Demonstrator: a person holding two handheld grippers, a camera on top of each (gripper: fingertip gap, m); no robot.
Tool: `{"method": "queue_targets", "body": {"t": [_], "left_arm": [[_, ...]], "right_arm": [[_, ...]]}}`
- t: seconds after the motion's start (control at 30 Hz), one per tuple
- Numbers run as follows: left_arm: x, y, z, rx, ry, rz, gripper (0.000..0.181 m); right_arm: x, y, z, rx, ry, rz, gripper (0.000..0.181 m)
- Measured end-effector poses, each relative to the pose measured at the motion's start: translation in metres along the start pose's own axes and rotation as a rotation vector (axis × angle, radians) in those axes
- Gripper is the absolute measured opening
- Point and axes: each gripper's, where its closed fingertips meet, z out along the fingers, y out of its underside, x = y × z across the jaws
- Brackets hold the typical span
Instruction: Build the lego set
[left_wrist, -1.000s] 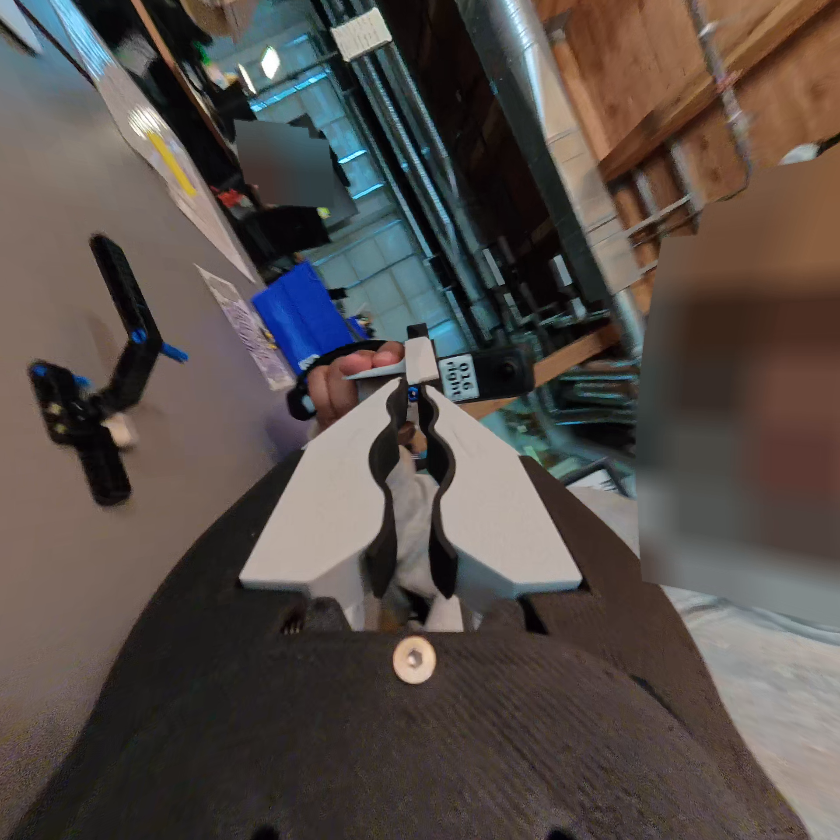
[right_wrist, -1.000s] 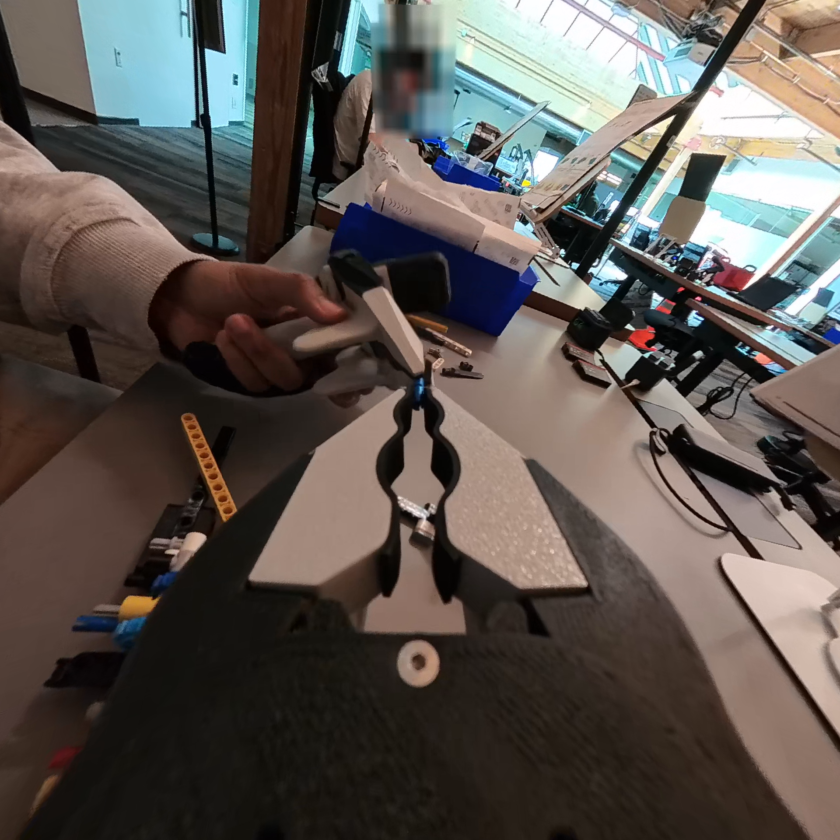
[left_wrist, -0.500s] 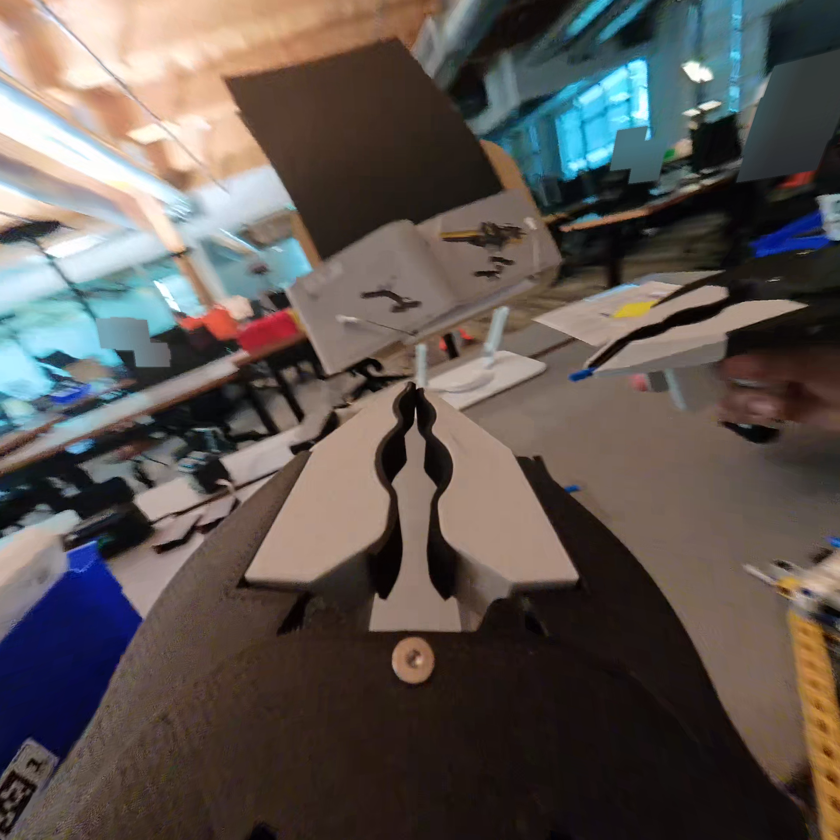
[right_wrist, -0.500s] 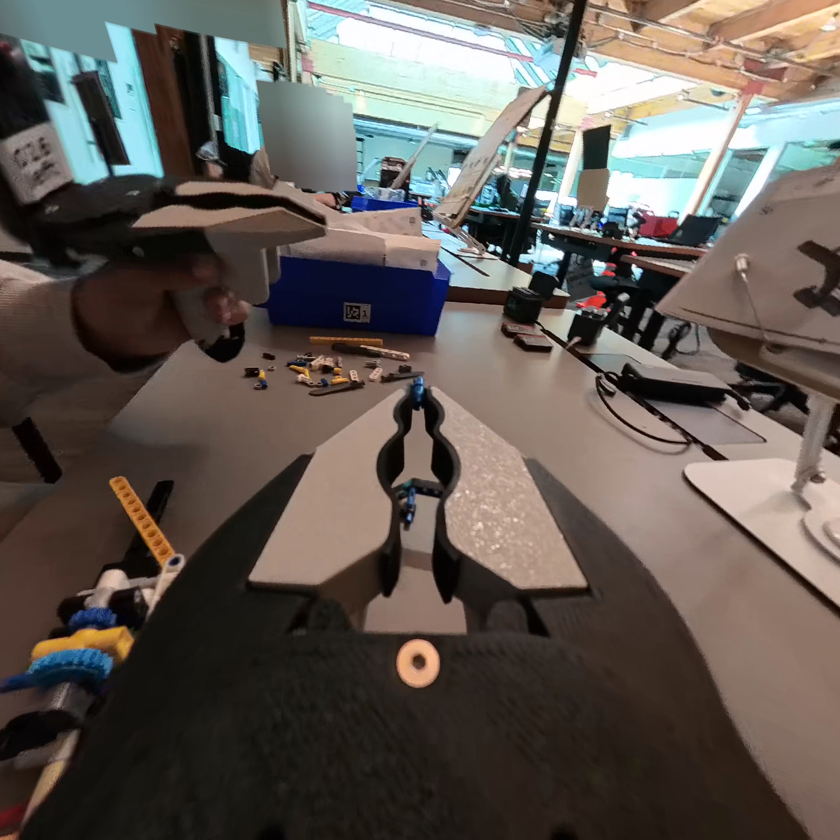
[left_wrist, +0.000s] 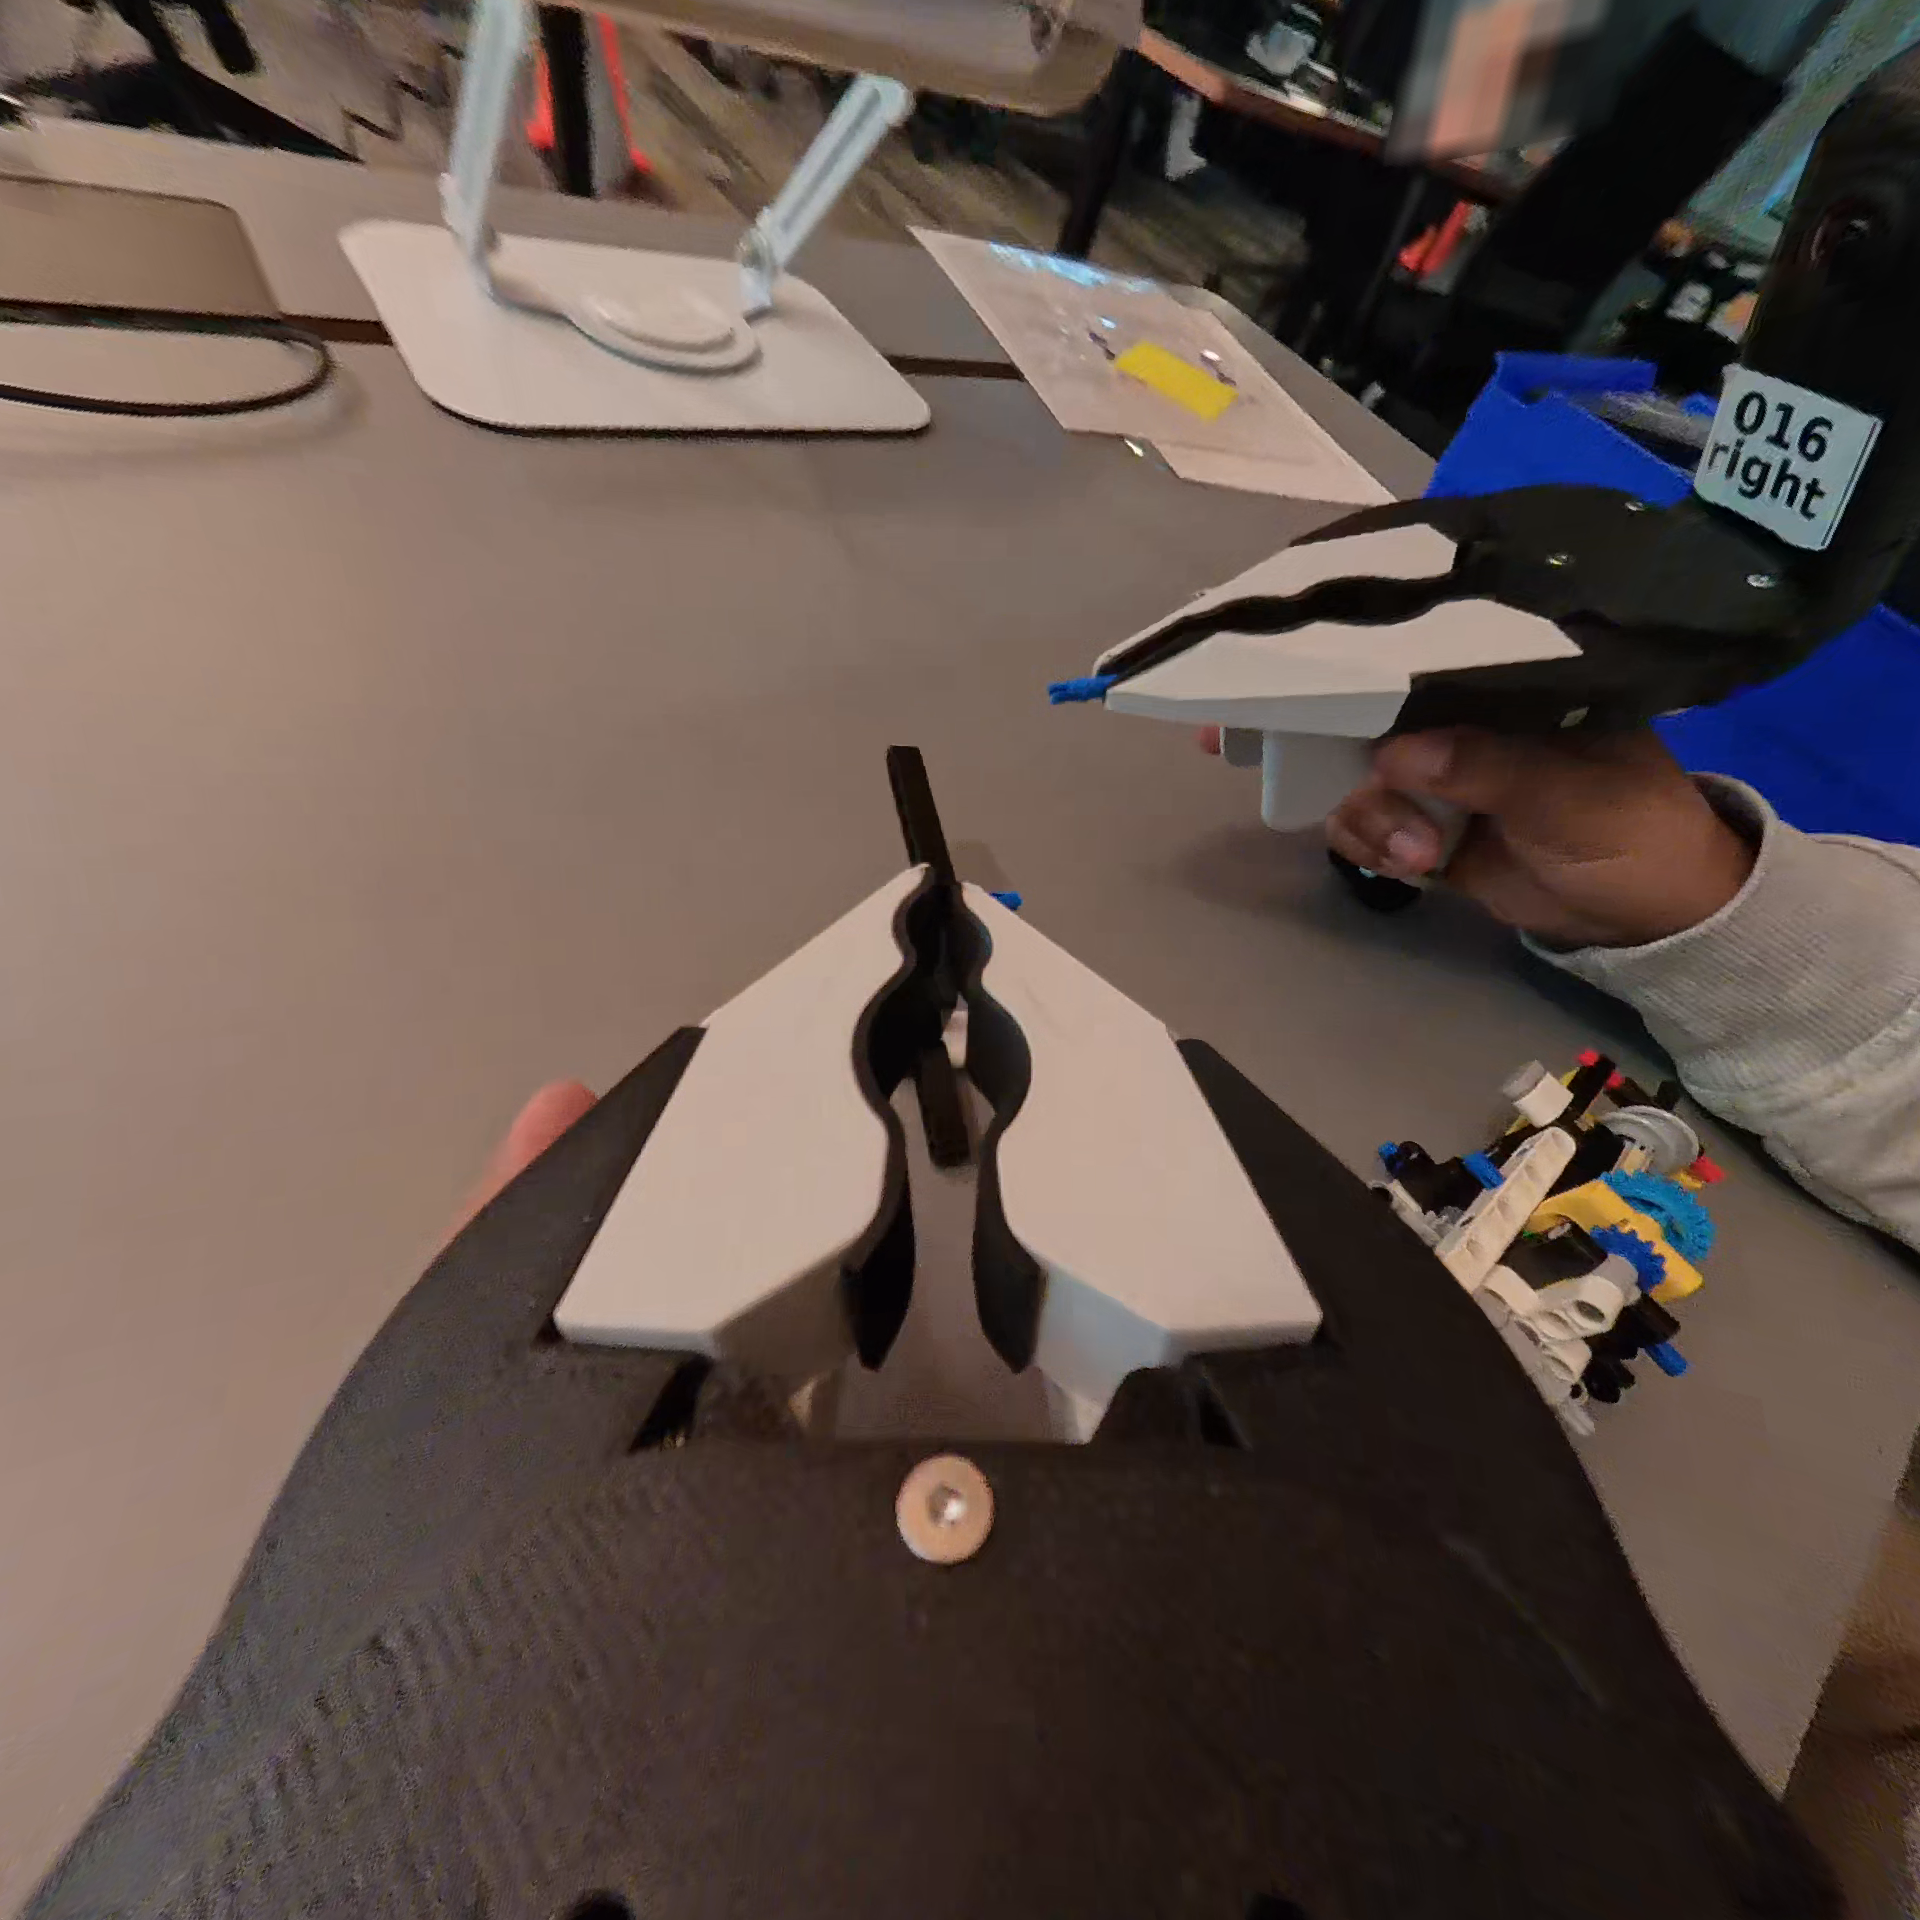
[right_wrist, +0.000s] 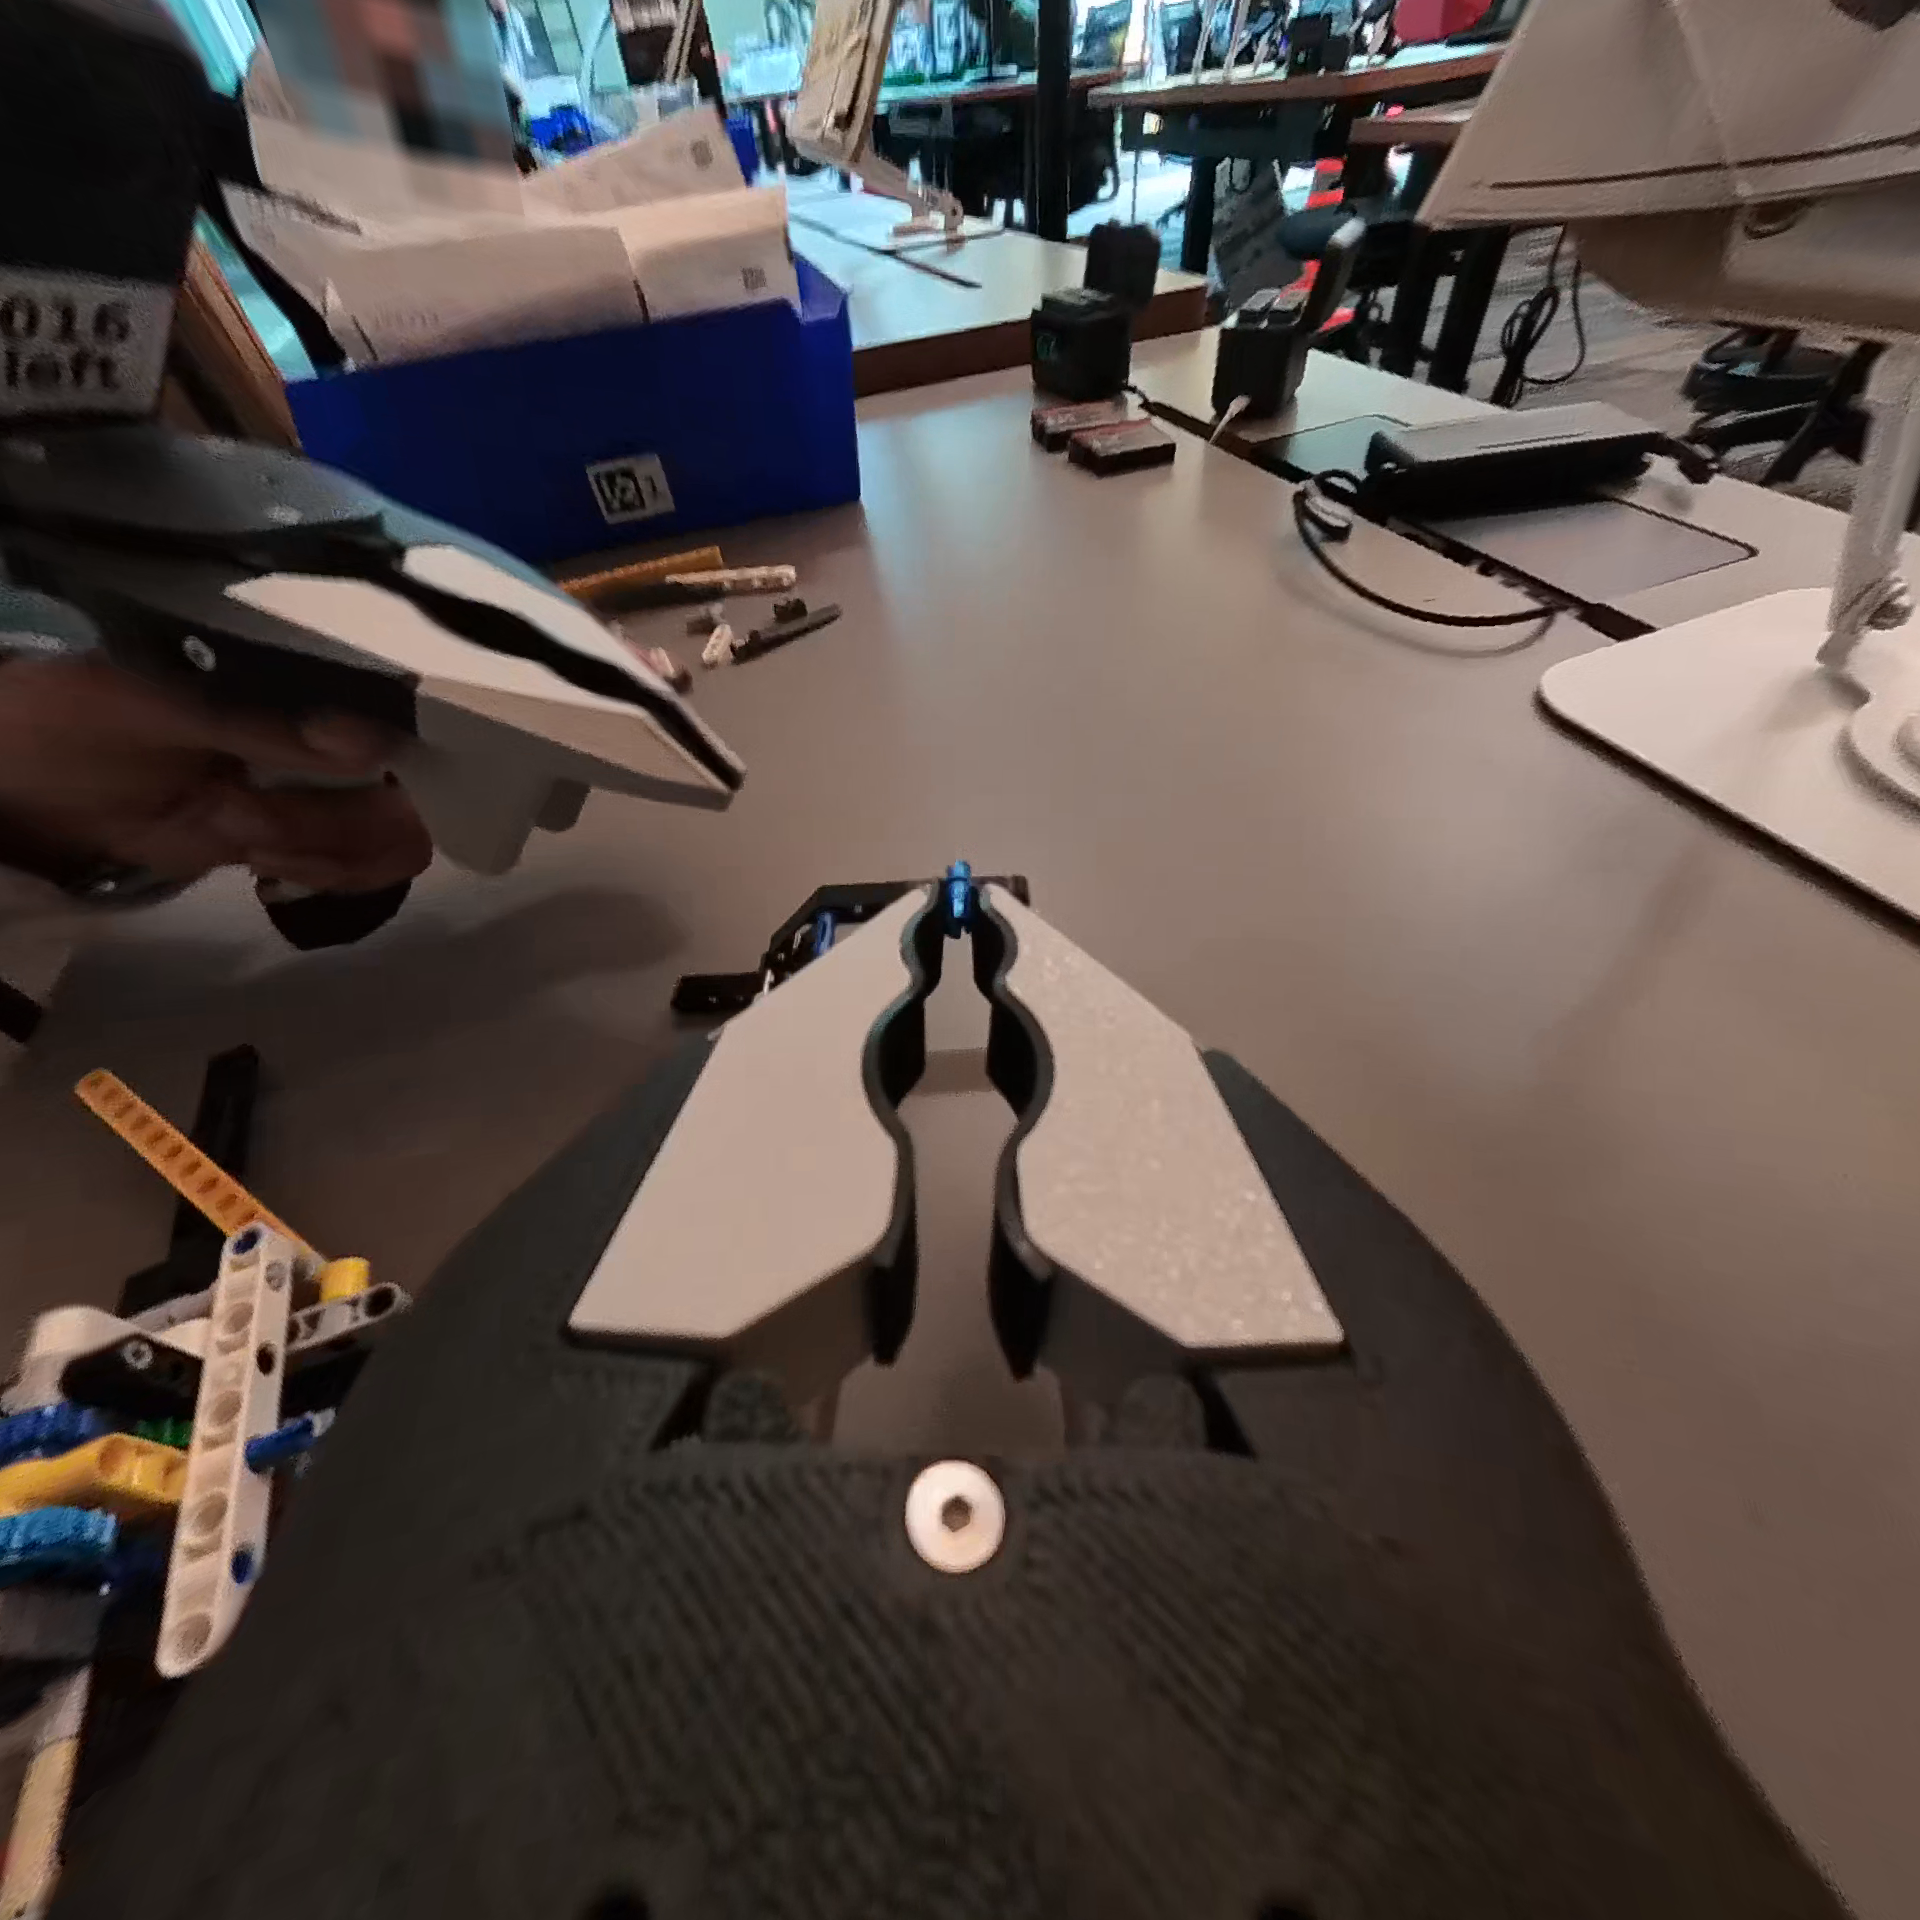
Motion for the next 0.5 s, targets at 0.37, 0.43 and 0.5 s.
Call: {"method": "queue_targets", "body": {"t": [0.37,0.43,0.5], "left_arm": [[-0.010,0.002,0.032,-0.118,0.250,-0.365,0.006],[-0.017,0.007,0.033,-0.130,0.238,-0.384,0.013],[-0.021,0.012,0.034,-0.152,0.233,-0.399,0.028]], "right_arm": [[-0.018,0.018,0.015,-0.118,0.052,-0.329,0.003],[-0.018,0.021,0.017,-0.135,0.056,-0.405,0.003],[-0.017,0.024,0.020,-0.143,0.068,-0.479,0.003]]}}
